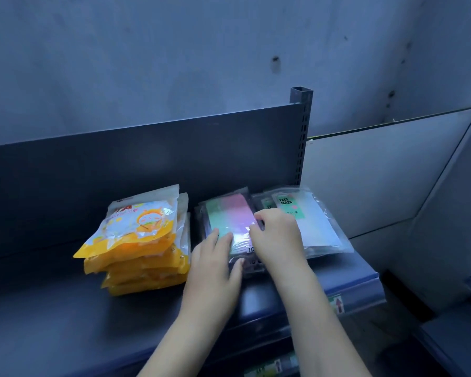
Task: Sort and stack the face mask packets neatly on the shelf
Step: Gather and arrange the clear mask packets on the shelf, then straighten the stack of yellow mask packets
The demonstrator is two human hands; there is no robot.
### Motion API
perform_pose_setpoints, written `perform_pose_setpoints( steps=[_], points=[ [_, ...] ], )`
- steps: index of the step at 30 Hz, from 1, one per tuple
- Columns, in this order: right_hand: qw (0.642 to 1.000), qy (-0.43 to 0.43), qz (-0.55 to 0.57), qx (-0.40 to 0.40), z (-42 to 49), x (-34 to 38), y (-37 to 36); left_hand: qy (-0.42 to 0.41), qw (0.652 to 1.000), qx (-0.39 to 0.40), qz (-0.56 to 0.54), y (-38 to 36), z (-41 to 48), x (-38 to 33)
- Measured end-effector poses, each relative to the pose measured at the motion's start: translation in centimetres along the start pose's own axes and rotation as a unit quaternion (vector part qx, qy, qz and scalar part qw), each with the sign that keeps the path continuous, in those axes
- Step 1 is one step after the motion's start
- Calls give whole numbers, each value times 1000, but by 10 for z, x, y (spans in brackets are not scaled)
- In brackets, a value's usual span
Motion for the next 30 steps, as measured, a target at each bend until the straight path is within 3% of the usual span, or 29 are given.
perform_pose_setpoints(
  steps=[6, 10, 13, 17, 21, 23, 26, 30],
  points=[
    [999, 41, 16, -29, -8, -2, 2, -68, 996, -55, -2, 6, -17, -4],
    [994, 34, 87, -54, -18, 1, 18, -164, 979, -118, -27, 36, -48, -11],
    [986, 40, 151, -60, -27, 13, 23, -177, 970, -167, -4, 77, -66, -9],
    [958, 42, 282, -12, -34, 45, 10, -119, 970, -200, 73, 138, -68, 23],
    [926, 34, 371, 64, -26, 91, -19, 20, 971, -221, -92, 191, -53, 83],
    [912, 8, 390, 124, -18, 112, -38, 79, 971, -187, -127, 201, -36, 115],
    [899, -35, 392, 191, -6, 132, -63, 134, 984, -100, -54, 201, -14, 151],
    [931, -96, 303, 181, 10, 145, -84, 173, 981, 13, -84, 185, 1, 181]
  ],
)
Point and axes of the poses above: each hand's wrist, its own z-axis towards the middle knuckle, its own y-axis out of the back of the hand, x = y × z, the point moved 4 cm from there along z, towards the middle knuckle, and after that the axes turned 12 degrees about x, right-handed, at the moved point
